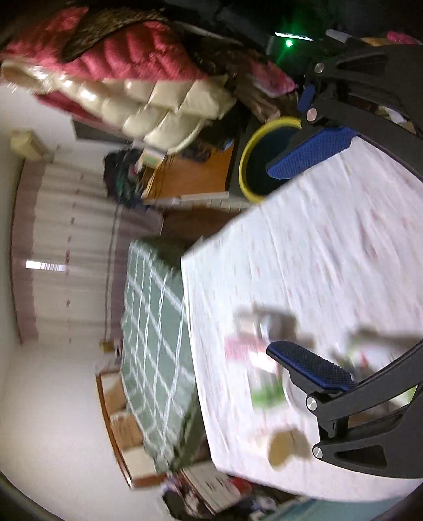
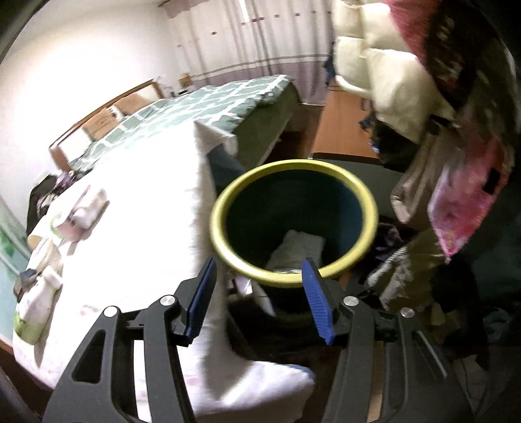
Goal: Collect trash
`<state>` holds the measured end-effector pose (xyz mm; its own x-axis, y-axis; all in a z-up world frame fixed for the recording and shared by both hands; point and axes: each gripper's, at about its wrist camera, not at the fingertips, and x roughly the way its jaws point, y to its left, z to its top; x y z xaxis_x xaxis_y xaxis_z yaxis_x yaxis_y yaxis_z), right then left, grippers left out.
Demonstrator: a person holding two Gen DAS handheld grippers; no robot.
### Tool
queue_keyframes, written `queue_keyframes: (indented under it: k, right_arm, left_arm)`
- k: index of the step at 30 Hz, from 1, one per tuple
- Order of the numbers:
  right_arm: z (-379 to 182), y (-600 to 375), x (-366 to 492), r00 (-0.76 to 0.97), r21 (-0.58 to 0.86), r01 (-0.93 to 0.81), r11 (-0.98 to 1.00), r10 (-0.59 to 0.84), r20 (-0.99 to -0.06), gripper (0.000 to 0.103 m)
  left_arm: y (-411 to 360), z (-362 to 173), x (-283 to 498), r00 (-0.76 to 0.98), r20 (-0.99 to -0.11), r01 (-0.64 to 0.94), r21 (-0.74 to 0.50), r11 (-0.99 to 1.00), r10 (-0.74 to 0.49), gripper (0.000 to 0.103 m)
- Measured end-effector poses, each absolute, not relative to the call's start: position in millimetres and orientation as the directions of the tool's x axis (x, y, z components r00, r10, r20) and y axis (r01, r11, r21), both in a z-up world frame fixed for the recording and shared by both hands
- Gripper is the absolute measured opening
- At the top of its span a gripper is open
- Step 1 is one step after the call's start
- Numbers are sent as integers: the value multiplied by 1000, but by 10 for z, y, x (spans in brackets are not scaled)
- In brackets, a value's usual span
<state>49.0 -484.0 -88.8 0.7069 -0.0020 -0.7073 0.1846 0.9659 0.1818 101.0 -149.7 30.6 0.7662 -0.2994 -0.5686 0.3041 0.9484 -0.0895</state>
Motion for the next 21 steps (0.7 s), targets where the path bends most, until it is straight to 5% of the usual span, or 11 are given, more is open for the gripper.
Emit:
queue_keyframes:
  k: [12,21]
  right_arm:
    - [-881,-3172,612,636,160,-194,968,249,-731,53]
    - [-649,-2196,301,582,176,-488,855,469,-665,60]
  left_arm:
    - [228,357,299,869,-495,-35,-111,993,-24,98]
    - [684,308,69,878,-477,-109,-139,984,30,98]
